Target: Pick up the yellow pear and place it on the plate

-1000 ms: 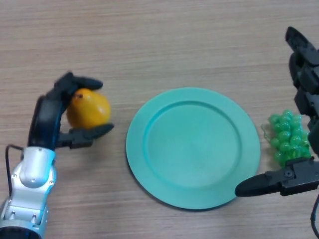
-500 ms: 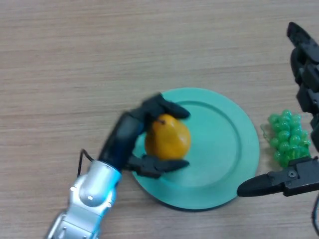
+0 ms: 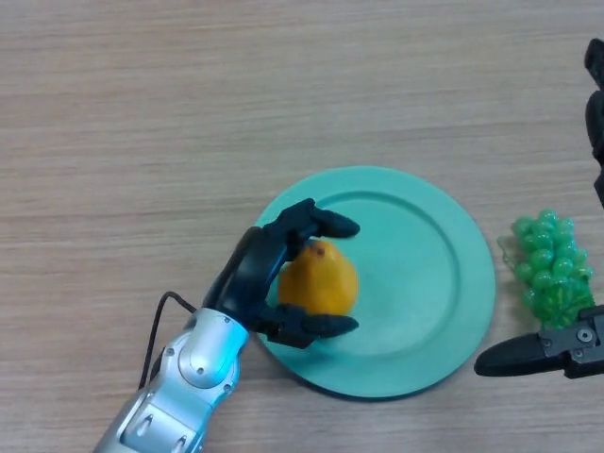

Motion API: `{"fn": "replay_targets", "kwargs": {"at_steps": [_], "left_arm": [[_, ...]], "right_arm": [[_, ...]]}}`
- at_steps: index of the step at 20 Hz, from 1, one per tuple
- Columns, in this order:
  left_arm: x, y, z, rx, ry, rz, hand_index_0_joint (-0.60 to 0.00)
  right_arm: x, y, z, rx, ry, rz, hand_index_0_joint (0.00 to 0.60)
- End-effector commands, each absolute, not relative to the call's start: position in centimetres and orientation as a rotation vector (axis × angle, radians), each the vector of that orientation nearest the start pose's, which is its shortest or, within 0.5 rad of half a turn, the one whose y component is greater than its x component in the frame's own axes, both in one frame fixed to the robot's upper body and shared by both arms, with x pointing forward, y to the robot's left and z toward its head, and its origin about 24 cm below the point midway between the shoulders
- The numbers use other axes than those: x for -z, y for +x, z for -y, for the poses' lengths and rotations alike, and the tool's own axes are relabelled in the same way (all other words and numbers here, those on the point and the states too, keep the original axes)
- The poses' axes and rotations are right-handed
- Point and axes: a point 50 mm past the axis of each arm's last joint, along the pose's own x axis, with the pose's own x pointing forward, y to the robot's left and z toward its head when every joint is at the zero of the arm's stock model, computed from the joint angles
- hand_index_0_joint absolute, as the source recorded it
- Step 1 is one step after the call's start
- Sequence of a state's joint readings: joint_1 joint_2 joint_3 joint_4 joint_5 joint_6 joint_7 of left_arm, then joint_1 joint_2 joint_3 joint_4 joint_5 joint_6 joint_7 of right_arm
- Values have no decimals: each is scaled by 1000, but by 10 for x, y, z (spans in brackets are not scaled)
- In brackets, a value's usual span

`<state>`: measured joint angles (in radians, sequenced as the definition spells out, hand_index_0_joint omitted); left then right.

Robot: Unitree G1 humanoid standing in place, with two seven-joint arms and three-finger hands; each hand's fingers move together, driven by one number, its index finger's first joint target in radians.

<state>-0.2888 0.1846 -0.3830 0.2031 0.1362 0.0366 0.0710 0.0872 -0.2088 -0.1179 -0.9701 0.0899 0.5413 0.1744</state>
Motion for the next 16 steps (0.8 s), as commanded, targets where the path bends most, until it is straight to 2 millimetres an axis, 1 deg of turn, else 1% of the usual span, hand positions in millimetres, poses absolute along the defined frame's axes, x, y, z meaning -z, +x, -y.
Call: {"fn": "replay_targets", "kwargs": {"at_steps": [1,2,3,4,5,6,7,8,9,11,13,15,16], "left_arm": [[-98,293,-92,301,394,248,0],[-102,290,-94,301,401,249,0],[-115,284,-101,299,400,255,0],[-123,280,-106,290,399,292,0],[-136,272,-115,279,392,337,0],[-143,266,-121,279,412,345,0],[-155,259,-131,266,428,386,0],[-166,250,-141,265,359,393,0],[-180,244,-154,225,287,446,0],[-196,231,-181,203,196,482,0],[-204,224,-208,147,147,503,0],[-202,220,-226,95,86,493,0],[-200,218,-230,81,80,491,0]], "right_arm": [[-214,174,168,-127,-238,517,0],[-214,174,167,-130,-237,515,0],[-212,174,166,-136,-233,507,0],[-212,174,164,-141,-231,502,0],[-211,175,162,-149,-226,497,0],[-211,176,161,-150,-228,500,0],[-210,177,160,-156,-224,497,0],[-210,178,158,-163,-217,494,0],[-210,179,157,-169,-217,490,0],[-209,181,154,-177,-218,486,0],[-209,183,153,-191,-214,481,0],[-207,185,151,-209,-215,480,0],[-207,185,151,-213,-214,477,0]]}}
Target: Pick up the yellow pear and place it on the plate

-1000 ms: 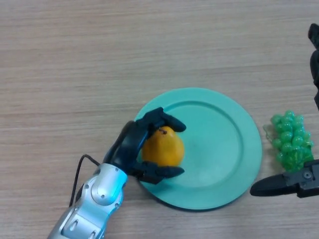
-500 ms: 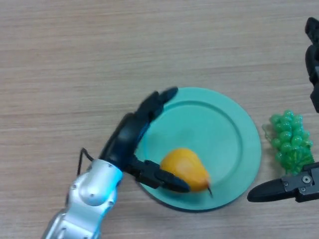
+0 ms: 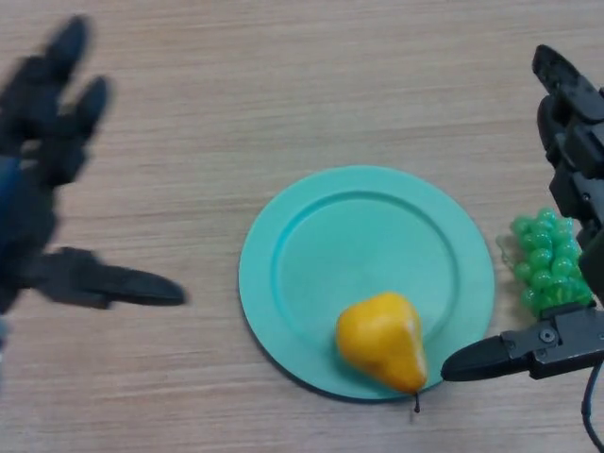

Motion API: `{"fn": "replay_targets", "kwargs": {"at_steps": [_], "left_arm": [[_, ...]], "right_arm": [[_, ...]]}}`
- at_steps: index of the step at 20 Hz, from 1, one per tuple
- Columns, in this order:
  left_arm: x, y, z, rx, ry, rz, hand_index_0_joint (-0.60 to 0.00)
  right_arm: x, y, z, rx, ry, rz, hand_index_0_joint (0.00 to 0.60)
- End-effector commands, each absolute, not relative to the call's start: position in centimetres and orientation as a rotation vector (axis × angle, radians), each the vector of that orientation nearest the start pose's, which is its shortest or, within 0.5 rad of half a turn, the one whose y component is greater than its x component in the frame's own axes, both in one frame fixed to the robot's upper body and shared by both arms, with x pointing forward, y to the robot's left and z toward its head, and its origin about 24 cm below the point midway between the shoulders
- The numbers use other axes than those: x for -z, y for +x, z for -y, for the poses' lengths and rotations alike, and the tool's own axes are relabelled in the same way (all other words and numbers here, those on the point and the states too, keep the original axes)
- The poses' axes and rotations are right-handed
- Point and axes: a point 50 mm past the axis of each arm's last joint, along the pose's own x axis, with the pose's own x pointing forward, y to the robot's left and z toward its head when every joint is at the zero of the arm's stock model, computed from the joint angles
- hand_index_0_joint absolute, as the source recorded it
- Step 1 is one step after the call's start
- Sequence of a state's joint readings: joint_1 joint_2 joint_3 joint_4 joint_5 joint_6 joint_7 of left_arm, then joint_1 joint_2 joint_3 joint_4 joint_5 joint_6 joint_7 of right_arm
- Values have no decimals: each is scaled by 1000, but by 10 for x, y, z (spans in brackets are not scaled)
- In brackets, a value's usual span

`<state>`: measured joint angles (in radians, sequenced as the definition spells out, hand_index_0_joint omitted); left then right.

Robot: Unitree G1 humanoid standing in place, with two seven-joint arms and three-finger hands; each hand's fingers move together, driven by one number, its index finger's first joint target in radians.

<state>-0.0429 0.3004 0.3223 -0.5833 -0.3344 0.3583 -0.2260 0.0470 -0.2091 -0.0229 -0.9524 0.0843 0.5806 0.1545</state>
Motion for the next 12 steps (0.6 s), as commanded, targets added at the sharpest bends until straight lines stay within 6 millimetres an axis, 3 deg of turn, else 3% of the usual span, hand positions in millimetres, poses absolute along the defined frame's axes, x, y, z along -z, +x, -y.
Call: {"fn": "replay_targets", "kwargs": {"at_steps": [1,4,12], "left_arm": [[-199,217,-233,81,86,465,0],[-193,217,-224,91,106,448,0],[-201,212,-225,48,129,506,0]], "right_arm": [[-206,186,151,-221,-212,473,0],[-205,190,150,-226,-207,475,0],[-203,193,149,-245,-198,474,0]]}}
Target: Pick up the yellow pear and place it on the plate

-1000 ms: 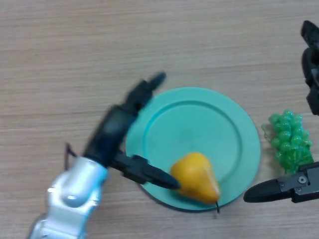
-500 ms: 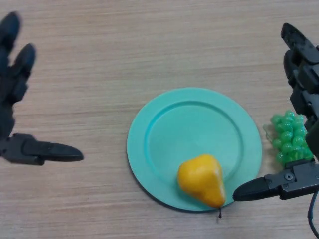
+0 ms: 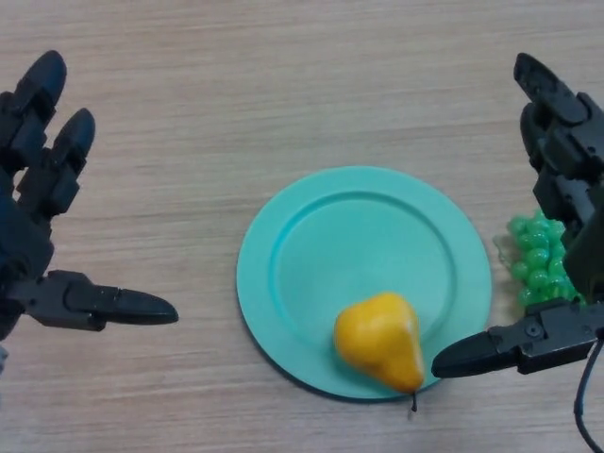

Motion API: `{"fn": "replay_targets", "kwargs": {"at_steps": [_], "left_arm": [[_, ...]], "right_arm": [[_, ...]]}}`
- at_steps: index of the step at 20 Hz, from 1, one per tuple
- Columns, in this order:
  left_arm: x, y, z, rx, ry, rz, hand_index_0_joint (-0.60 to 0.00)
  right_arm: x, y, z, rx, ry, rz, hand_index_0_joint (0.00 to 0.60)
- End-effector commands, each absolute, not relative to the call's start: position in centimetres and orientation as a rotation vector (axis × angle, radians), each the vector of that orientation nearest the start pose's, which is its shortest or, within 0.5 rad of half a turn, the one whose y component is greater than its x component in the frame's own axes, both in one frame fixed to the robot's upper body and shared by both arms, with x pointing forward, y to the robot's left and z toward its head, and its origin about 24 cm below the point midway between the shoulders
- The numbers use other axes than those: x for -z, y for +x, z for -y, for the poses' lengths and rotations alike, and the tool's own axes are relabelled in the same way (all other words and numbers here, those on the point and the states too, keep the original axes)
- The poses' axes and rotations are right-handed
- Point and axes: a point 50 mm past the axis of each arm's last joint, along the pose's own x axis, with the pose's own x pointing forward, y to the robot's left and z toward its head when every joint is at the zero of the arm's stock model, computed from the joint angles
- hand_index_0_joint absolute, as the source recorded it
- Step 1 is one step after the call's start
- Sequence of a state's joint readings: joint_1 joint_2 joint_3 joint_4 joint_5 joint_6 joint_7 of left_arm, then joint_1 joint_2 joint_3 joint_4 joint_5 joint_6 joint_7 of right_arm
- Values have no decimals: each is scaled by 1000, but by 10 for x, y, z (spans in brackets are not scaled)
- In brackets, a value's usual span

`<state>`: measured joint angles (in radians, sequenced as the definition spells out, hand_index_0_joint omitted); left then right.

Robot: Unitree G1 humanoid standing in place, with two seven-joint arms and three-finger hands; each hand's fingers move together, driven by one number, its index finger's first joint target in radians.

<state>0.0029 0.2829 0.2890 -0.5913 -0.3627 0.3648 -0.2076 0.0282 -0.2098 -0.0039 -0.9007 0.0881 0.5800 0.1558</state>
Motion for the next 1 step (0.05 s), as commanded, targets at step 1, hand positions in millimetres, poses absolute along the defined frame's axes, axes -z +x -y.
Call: {"fn": "replay_targets", "kwargs": {"at_steps": [1], "left_arm": [[-203,211,-225,48,130,509,0]], "right_arm": [[-203,193,149,-249,-201,470,0]]}}
